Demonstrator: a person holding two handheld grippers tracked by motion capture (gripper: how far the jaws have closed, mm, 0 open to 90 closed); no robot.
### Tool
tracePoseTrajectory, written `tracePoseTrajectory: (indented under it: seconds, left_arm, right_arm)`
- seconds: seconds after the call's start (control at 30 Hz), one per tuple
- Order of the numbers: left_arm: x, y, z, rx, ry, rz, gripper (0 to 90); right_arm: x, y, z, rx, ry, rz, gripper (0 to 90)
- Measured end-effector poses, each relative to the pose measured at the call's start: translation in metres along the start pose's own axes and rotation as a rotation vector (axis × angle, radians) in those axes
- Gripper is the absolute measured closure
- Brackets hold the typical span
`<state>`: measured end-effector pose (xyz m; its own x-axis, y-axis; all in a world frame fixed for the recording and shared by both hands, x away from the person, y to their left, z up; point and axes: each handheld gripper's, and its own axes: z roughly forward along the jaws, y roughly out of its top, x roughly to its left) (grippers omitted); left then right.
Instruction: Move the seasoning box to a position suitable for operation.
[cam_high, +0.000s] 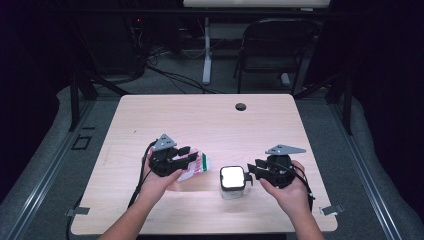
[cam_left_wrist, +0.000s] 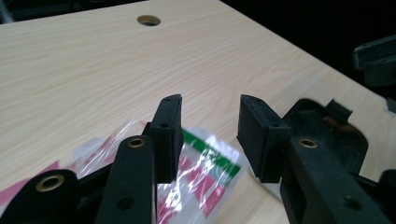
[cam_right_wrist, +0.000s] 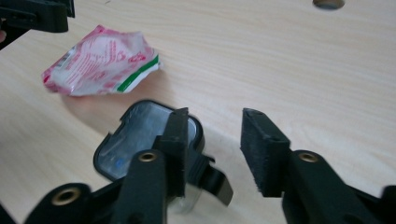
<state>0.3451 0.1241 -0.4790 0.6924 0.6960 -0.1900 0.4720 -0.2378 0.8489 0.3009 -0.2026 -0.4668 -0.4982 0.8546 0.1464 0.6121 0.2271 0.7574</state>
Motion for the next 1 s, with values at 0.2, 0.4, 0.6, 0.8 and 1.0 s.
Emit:
tracePoseTrajectory:
  seconds: [0.2, 0.4, 0.6, 0.8, 1.0]
  left_arm:
    - [-0.006, 0.006, 0.011, 0.011, -0.045, -0.007, 64.1]
    - [-0.015, -0.003, 0.019, 0.064, -0.068, 0.011, 68.5]
    - [-0.025, -0.014, 0.025, 0.089, -0.085, 0.046, 84.6]
    - [-0.033, -0.023, 0.034, 0.142, -0.106, 0.076, 90.0]
    - [-0.039, -0.029, 0.039, 0.166, -0.120, 0.084, 90.0]
  right_arm:
    - [0.004, 0.005, 0.008, 0.005, -0.033, 0.016, 60.3]
    - [0.002, -0.004, 0.006, 0.016, 0.011, 0.077, 71.4]
    - [-0.003, -0.013, 0.005, 0.020, 0.045, 0.131, 81.6]
    - [0.005, -0.019, 0.016, 0.042, 0.019, 0.109, 83.6]
    - [0.007, -0.020, 0.019, 0.046, -0.001, 0.112, 85.7]
